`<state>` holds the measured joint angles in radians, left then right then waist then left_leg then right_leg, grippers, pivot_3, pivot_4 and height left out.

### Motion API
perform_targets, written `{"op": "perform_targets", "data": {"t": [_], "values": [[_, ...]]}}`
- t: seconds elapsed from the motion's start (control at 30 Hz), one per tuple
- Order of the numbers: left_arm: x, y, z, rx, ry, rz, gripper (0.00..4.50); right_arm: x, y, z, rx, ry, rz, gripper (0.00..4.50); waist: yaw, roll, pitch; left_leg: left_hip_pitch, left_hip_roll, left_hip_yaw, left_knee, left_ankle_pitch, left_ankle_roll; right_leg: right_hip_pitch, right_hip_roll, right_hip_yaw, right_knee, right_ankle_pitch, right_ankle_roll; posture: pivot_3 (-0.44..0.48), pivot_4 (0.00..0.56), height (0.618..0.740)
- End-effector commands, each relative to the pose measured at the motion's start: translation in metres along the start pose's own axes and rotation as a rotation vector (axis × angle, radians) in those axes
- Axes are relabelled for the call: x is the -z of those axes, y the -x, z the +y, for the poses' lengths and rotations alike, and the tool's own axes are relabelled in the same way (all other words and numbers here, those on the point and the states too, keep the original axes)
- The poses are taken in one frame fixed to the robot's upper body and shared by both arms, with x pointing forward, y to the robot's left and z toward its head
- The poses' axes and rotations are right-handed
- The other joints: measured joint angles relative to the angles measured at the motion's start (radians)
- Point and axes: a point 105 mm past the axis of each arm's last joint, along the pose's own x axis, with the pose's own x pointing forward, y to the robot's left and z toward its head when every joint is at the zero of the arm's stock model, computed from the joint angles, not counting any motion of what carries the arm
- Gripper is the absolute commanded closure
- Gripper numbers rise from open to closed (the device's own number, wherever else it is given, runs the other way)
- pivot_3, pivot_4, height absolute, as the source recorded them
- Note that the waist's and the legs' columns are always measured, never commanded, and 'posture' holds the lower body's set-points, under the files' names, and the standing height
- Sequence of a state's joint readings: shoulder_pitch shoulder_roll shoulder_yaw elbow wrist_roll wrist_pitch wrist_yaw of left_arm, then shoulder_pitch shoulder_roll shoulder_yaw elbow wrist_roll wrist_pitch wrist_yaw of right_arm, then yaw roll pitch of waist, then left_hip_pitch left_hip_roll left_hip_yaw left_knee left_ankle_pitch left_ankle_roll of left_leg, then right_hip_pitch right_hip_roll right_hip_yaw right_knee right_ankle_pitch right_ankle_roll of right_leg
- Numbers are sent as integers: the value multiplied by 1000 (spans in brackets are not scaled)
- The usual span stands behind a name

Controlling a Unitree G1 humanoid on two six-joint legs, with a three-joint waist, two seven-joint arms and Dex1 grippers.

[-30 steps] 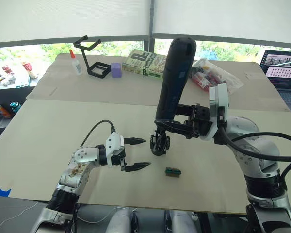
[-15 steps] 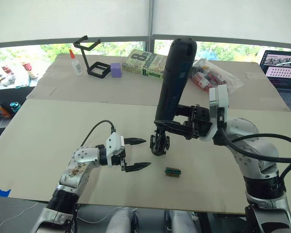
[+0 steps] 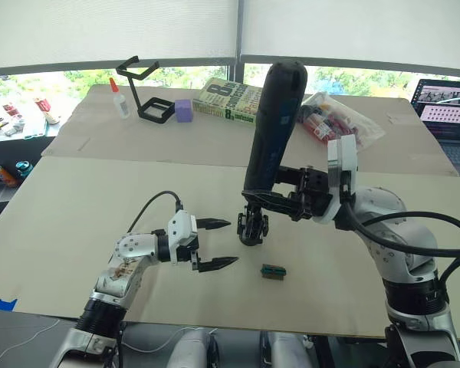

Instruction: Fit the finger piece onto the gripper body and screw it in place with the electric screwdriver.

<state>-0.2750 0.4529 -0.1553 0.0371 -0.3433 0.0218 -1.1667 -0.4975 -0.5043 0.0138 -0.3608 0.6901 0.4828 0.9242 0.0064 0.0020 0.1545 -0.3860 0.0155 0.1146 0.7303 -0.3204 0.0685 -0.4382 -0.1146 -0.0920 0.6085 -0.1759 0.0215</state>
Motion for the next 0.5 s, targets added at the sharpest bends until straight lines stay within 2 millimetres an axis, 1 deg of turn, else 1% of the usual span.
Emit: {"op": "perform_targets", "data": {"t": [0.03,0.23,0.5], "values": [[-4,-1,-1,-1,-26,-18,0,-14,-2,4,-20,53,-44,2573,0,0,0,0,0,0,0,0,0,0,0,0,0,0,0,0,150,740],[-1,-4,1,-10,-24,-11,0,-13,-3,3,-19,59,-34,2573,0,0,0,0,0,0,0,0,0,0,0,0,0,0,0,0,150,740],[13,-17,10,-35,-22,30,0,-15,-4,3,-21,64,-37,2573,2,0,0,0,0,0,0,0,0,0,0,0,0,0,0,0,150,740]]}}
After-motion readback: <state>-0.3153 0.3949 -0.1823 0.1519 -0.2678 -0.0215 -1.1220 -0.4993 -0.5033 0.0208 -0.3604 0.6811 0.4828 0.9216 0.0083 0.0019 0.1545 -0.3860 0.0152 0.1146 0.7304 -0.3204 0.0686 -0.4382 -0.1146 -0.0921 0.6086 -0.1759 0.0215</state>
